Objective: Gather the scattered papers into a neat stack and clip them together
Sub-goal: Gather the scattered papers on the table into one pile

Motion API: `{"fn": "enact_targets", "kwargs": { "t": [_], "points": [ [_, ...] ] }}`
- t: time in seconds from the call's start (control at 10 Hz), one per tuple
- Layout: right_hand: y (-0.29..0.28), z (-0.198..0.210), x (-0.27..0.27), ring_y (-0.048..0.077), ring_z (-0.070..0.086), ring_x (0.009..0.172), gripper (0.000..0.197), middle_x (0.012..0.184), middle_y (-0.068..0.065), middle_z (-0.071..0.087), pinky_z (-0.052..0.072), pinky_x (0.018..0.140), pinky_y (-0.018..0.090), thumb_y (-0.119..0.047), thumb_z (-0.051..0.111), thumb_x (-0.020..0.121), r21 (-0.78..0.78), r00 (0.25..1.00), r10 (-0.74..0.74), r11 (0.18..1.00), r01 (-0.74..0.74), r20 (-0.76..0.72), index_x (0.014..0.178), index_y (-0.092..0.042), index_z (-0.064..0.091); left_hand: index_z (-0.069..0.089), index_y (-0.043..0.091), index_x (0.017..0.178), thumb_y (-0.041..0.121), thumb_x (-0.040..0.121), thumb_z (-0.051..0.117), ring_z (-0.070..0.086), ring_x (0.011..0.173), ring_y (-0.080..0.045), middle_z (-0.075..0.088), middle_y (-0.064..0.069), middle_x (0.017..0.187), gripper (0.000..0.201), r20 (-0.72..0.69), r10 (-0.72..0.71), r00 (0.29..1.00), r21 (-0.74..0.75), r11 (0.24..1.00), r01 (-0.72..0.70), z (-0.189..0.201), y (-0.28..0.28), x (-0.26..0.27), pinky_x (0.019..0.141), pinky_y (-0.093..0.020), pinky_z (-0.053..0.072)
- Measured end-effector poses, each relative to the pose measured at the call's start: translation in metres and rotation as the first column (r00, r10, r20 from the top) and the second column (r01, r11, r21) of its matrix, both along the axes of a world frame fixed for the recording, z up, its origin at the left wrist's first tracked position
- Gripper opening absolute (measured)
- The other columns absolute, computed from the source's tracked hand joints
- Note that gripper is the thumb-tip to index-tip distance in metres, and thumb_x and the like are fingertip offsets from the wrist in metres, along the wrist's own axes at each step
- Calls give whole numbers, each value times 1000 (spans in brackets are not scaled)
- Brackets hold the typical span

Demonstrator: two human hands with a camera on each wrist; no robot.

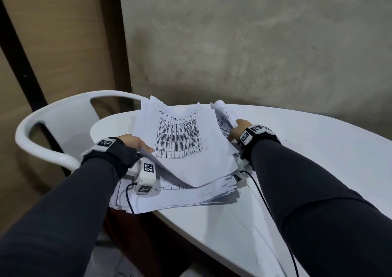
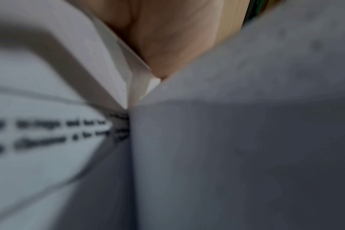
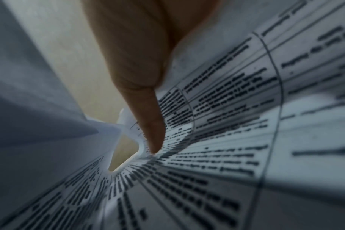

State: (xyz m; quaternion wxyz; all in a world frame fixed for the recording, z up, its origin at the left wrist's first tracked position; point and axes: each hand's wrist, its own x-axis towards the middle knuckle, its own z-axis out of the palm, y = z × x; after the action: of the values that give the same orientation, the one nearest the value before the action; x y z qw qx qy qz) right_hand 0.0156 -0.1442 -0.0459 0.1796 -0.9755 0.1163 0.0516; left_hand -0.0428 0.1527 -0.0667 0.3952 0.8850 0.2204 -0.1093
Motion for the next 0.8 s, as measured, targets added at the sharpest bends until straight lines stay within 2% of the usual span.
{"fn": "enact_targets", "kwargs": {
  "t": [0.1, 0.2, 0.3, 0.4, 0.5, 0.6, 0.7, 0.8],
  "points": [
    [-10, -30, 47, 34, 63, 89, 38, 93, 7, 65, 51, 85, 44, -47, 50, 54, 50, 999, 44, 998, -44, -3, 88, -32, 44, 53, -9, 125, 15, 76, 73, 50, 127, -35, 54, -24, 135, 58, -2, 5, 1000, -14, 1000, -5, 0, -1, 2, 103, -38, 41],
    [-5, -34, 49, 34, 62, 89, 39, 93, 9, 64, 49, 87, 44, -47, 49, 66, 54, 997, 63, 996, -66, 43, 99, -27, 43, 53, -9, 125, 15, 77, 72, 49, 128, -35, 53, -23, 135, 57, 2, -10, 1000, -10, 1000, 10, -1, -1, 3, 103, -38, 40],
    [5, -21, 29, 35, 61, 90, 38, 92, 11, 60, 49, 87, 45, -44, 44, 66, 45, 991, 39, 998, -45, 125, 99, -25, 39, 53, -8, 126, 16, 76, 73, 50, 127, -35, 53, -23, 135, 59, 11, -5, 1000, -4, 1000, 5, -1, -1, 4, 103, -38, 41],
    [1, -24, 28, 36, 59, 96, 49, 98, 12, 59, 47, 89, 47, -37, 51, 62, 52, 994, -31, 998, 26, 109, 104, -19, 35, 52, -7, 126, 17, 75, 74, 50, 127, -35, 54, -23, 135, 61, 14, -9, 1000, -1, 1000, 9, 0, 0, 3, 103, -38, 41],
    [1, -16, 27, 35, 59, 103, 75, 112, 12, 61, 48, 92, 45, -24, 69, 54, 254, 997, -54, 967, 39, 54, 122, -14, 39, 52, -8, 126, 17, 76, 73, 49, 127, -35, 53, -23, 135, 60, 25, -1, 1000, -5, 1000, 1, -2, 0, 3, 104, -38, 40],
    [4, 7, 4, 26, 59, 96, 51, 105, 7, 61, 49, 80, 29, -24, 77, 59, 334, 999, -10, 942, 23, -41, 106, -15, 60, 52, -8, 126, 16, 77, 73, 49, 127, -35, 53, -23, 136, 59, 10, -8, 1000, -11, 1000, 8, -1, 0, 4, 104, -38, 40],
    [2, 19, -9, 23, 57, 92, 26, 100, 5, 63, 48, 69, 24, -20, 71, 73, 347, 995, 69, 937, -41, -68, 98, -11, 66, 52, -8, 126, 16, 76, 73, 50, 127, -35, 53, -23, 135, 59, 12, -2, 1000, -21, 1000, 2, -1, 0, 3, 104, -39, 40],
    [-1, 22, -7, 31, 65, 96, 46, 110, 12, 68, 52, 89, 36, -15, 74, 61, 488, 992, 129, 865, -116, 7, 105, -11, 63, 52, -8, 126, 16, 76, 74, 50, 127, -35, 53, -23, 135, 60, 15, -4, 1000, -35, 999, 5, -1, 2, 2, 103, -39, 41]
  ]
}}
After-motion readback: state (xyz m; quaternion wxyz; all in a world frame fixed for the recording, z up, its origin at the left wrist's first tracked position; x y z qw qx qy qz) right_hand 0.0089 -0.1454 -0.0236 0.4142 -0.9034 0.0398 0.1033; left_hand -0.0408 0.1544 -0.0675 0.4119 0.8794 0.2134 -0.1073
